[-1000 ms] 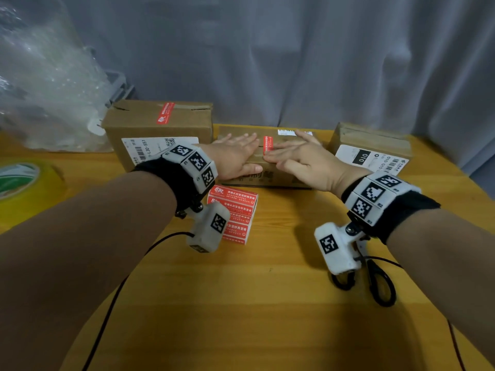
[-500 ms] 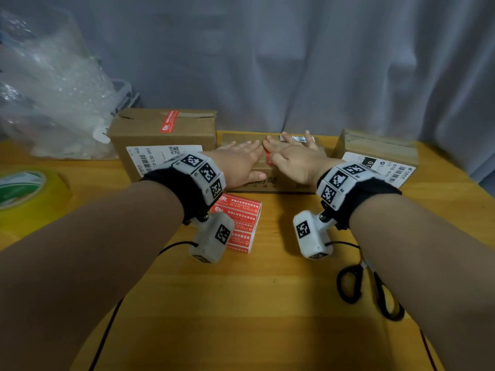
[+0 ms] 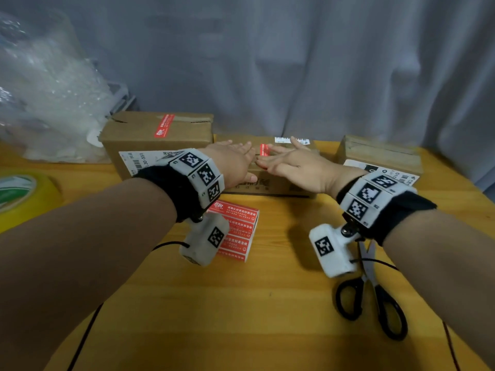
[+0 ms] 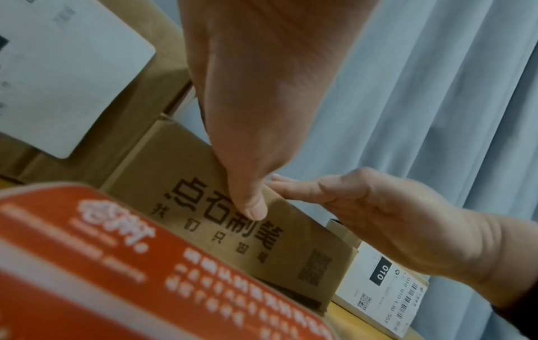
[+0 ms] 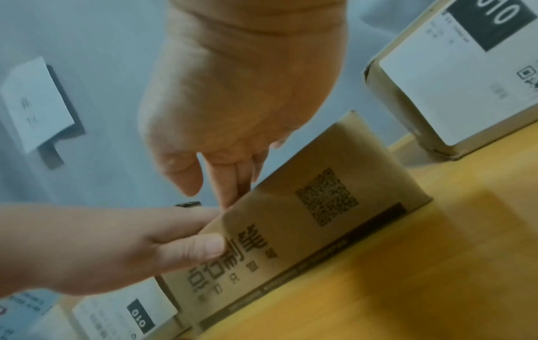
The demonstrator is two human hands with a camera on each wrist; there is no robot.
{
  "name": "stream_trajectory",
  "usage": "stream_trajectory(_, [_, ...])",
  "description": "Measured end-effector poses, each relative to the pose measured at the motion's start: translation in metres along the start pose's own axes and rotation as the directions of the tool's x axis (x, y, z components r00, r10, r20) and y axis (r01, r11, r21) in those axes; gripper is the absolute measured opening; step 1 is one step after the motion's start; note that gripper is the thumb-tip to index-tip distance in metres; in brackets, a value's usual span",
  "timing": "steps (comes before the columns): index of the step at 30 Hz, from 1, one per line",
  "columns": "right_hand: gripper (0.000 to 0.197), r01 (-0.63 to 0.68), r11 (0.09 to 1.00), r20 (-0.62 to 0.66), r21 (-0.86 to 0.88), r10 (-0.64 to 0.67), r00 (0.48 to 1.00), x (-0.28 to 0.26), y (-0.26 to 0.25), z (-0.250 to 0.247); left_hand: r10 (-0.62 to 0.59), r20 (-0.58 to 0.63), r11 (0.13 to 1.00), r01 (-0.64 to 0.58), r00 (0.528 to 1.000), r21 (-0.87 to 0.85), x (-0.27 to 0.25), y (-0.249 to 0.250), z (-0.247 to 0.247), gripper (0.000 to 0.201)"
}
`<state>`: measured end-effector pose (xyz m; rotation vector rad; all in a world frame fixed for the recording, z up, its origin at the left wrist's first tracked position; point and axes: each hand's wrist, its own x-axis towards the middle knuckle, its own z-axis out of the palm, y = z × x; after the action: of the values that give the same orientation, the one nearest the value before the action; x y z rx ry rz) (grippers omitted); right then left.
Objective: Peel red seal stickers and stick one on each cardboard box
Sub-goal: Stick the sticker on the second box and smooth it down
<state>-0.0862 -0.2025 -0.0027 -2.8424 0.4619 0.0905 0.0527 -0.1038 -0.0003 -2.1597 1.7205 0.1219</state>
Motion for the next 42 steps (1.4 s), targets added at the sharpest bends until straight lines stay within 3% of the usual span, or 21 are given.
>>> stream_trajectory(9, [0.056,-0.164,0.976,0.052,-0.144,0.173,0.984,0.038,0.015,0.008,-0.014,-0.022,0.998,0.013,1.000,-0.063,-0.002,0.002,0.005,0.070])
stream_trajectory(14, [0.057,-0.150,0.979,0.030,-0.137,0.156,0.987,0.032,0.008,0.006,-0.021,-0.025,0.996,0.018,0.999,-0.085,-0.002,0.002,0.005,0.069])
stream_trajectory(18, [0.048,-0.121,0.993,0.006,-0.010,0.121,0.993,0.006,-0.003,0.009,-0.036,-0.011,0.994,0.034,0.999,-0.102,-0.005,0.006,0.005,0.069])
stream_trajectory(20, [0.044,-0.126,0.983,-0.043,0.134,0.133,0.990,-0.006,-0.009,0.005,-0.046,-0.030,0.995,0.043,0.998,-0.088,-0.009,0.007,0.003,0.068])
stream_trajectory(23, [0.039,-0.139,0.892,-0.123,0.431,0.211,0.970,-0.017,-0.019,-0.006,-0.067,-0.139,0.994,0.054,0.988,-0.094,-0.019,0.004,-0.005,0.056])
stream_trajectory(27, [0.035,-0.072,0.871,-0.251,0.486,0.218,0.943,-0.023,-0.030,-0.011,-0.078,-0.295,0.972,0.007,0.952,-0.235,-0.043,-0.004,-0.020,0.043])
stream_trajectory(31, [0.022,-0.084,0.924,-0.305,0.372,0.207,0.930,-0.036,-0.039,0.001,-0.047,-0.333,0.935,-0.076,0.942,-0.347,-0.075,-0.011,-0.014,0.040])
stream_trajectory(38, [0.024,0.023,0.916,-0.306,0.401,0.110,0.946,-0.057,-0.069,0.032,-0.034,-0.401,0.867,-0.172,0.916,-0.467,-0.121,-0.006,0.018,0.034])
stream_trajectory(40, [0.028,-0.008,0.931,-0.304,0.366,0.127,0.944,-0.059,-0.076,0.034,-0.054,-0.405,0.857,-0.166,0.913,-0.488,-0.126,-0.005,0.027,0.030])
stream_trajectory(42, [0.040,-0.123,0.955,-0.281,0.272,0.201,0.938,-0.059,-0.082,0.036,-0.130,-0.355,0.870,-0.066,0.926,-0.489,-0.128,-0.005,0.031,0.032])
